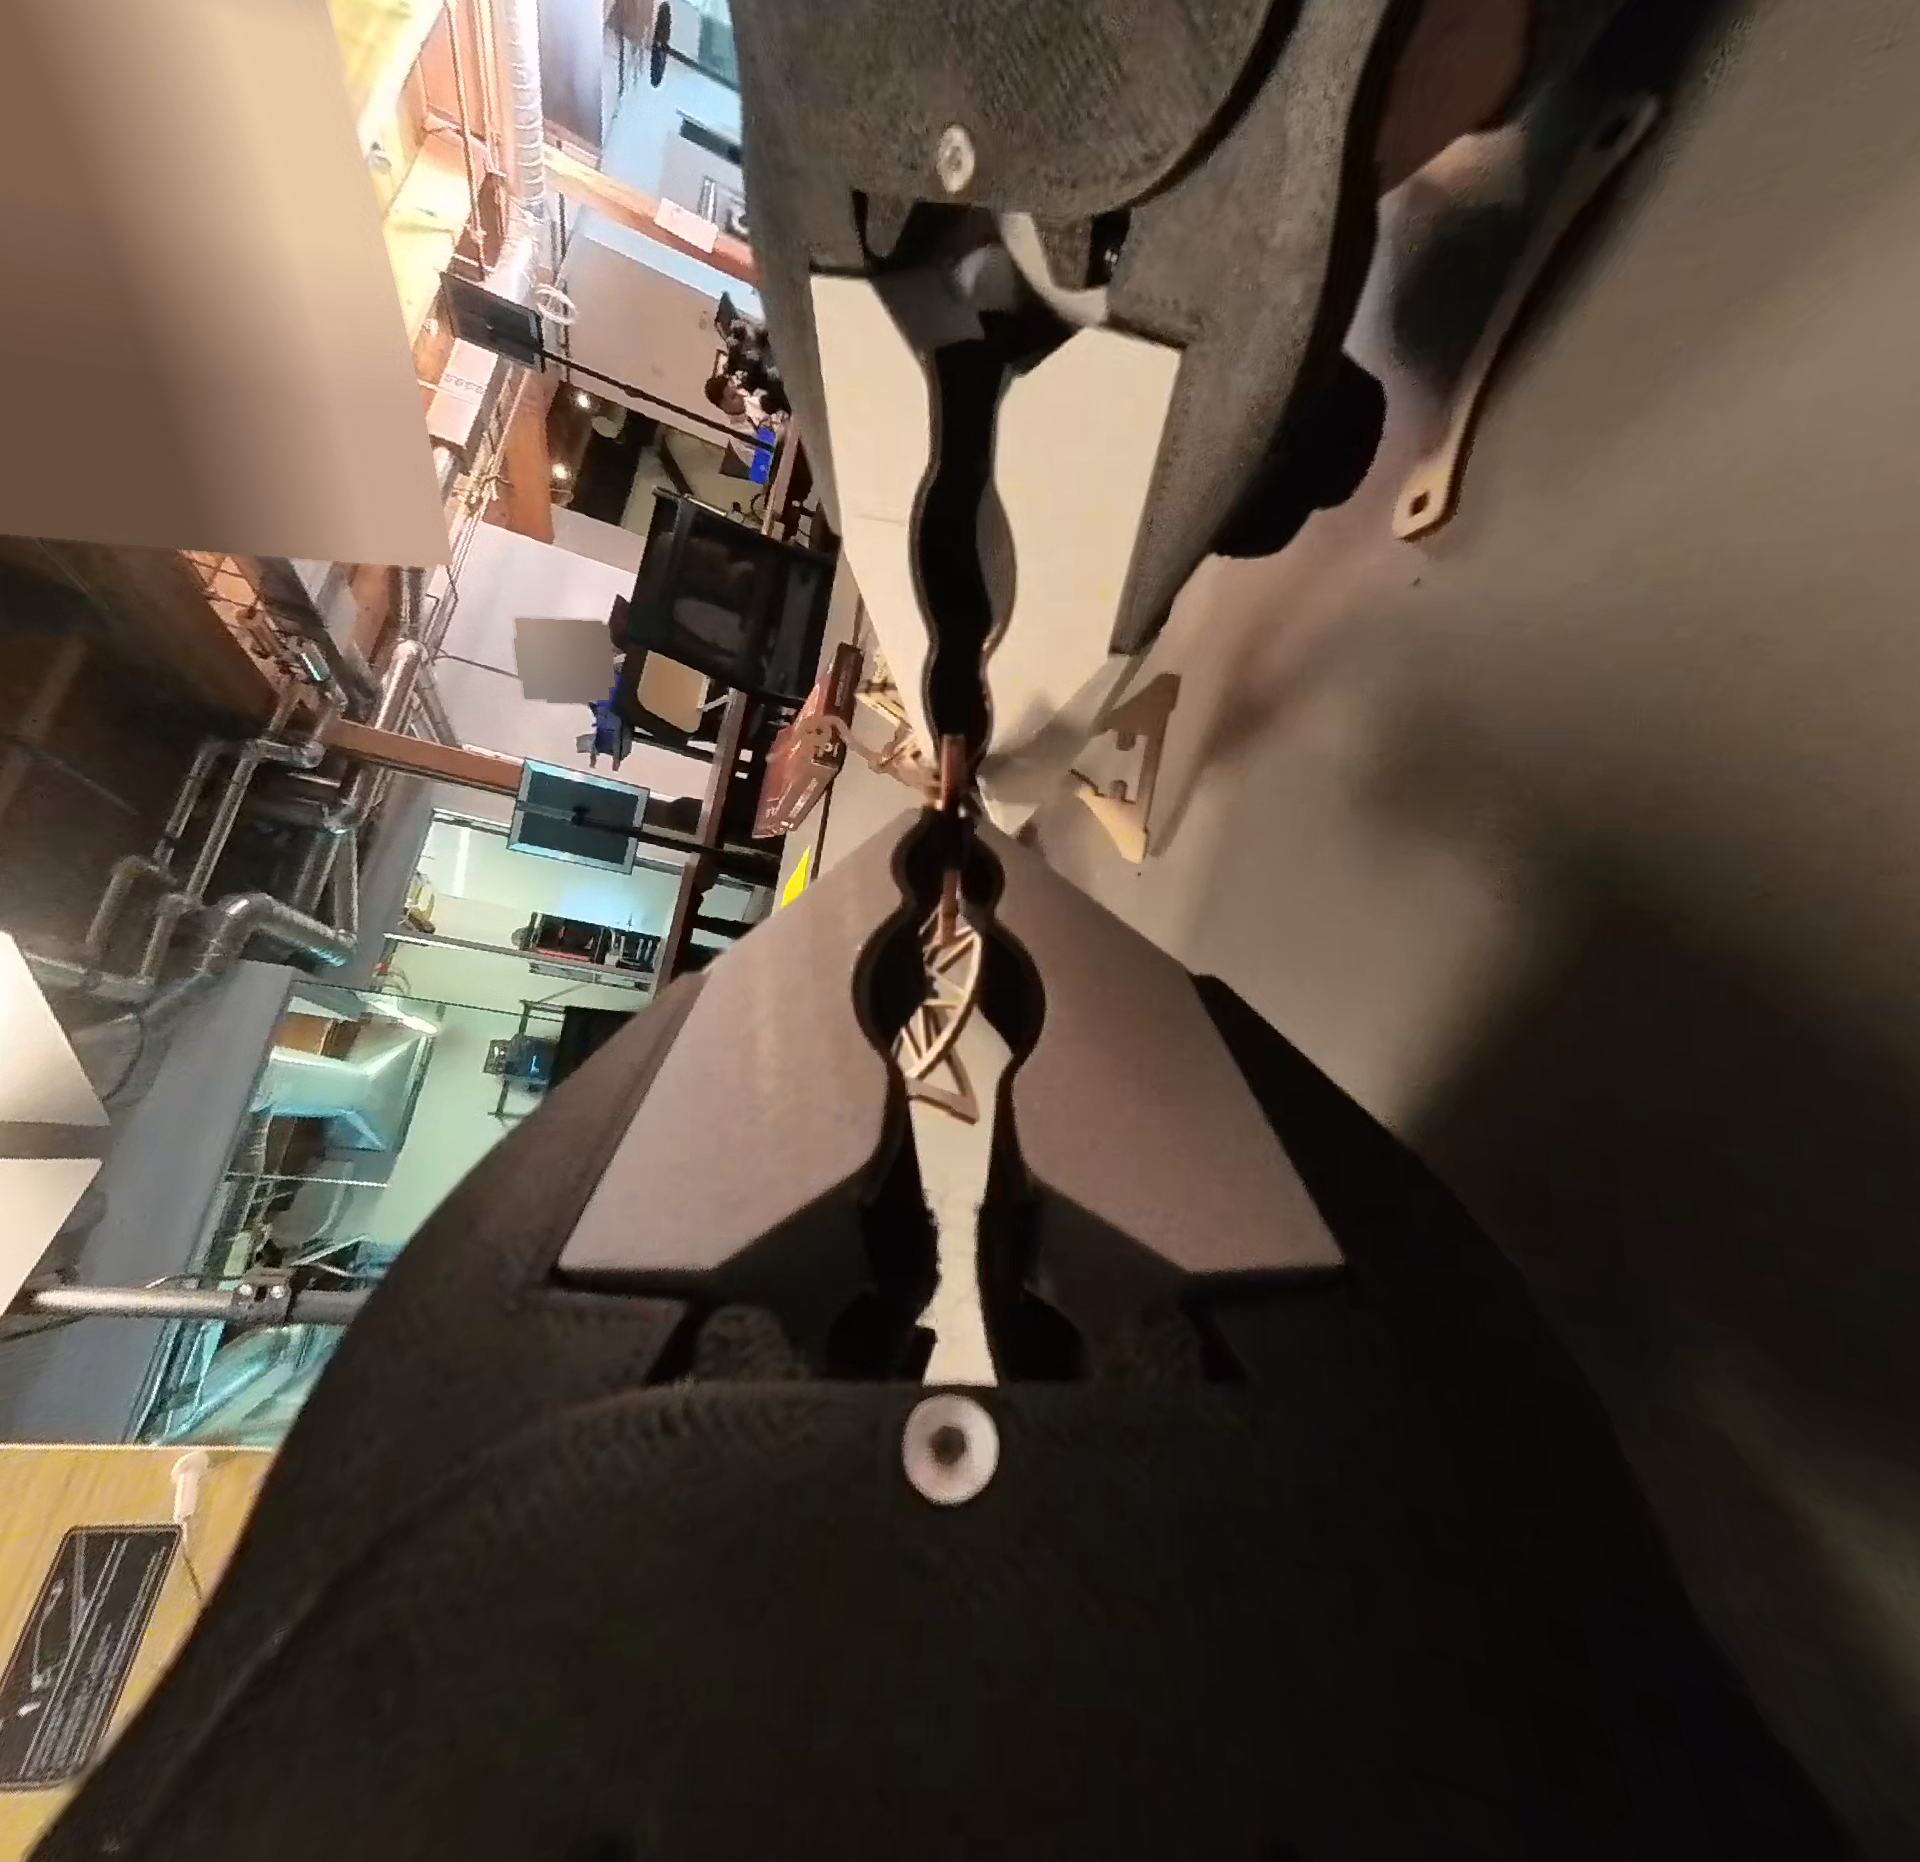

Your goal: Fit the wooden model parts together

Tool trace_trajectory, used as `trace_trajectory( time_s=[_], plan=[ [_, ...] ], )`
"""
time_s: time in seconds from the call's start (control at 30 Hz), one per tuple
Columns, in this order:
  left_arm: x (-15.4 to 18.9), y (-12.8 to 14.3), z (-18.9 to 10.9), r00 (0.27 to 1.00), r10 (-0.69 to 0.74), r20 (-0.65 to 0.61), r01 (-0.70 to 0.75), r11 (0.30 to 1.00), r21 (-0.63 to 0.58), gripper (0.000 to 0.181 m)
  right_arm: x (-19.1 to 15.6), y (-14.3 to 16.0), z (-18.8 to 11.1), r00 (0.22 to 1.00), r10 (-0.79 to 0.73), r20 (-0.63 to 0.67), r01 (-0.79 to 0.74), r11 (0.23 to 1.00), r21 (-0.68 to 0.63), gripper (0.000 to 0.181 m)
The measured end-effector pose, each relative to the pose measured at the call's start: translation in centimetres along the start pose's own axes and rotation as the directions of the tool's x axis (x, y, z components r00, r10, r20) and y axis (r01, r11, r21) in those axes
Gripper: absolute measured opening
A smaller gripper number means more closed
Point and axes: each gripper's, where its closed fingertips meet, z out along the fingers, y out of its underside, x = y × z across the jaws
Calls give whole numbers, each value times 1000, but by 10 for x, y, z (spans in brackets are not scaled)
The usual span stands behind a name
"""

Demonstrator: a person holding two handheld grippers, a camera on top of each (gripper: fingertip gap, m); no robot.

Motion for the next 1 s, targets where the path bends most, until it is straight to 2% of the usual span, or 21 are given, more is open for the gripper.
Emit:
trace_trajectory(
  time_s=[0.17,0.43,0.73,0.83,1.0],
  plan=[
    [-8,-2,-2,996,51,75,-49,998,-28,2,3,-5,-2,990,134,37,-135,990,44,3],
    [-13,-1,-3,995,-25,98,28,999,-34,1,7,-8,-2,992,130,-3,-130,990,55,3],
    [-25,2,-1,984,-66,163,79,994,-74,3,8,-14,-1,965,262,25,-263,963,59,7],
    [-22,2,1,986,-88,138,99,992,-72,1,11,-9,0,973,232,6,-232,972,43,5],
    [-12,7,0,989,-138,54,141,989,-55,1,9,-4,2,998,56,-14,-56,998,26,2]
  ],
)
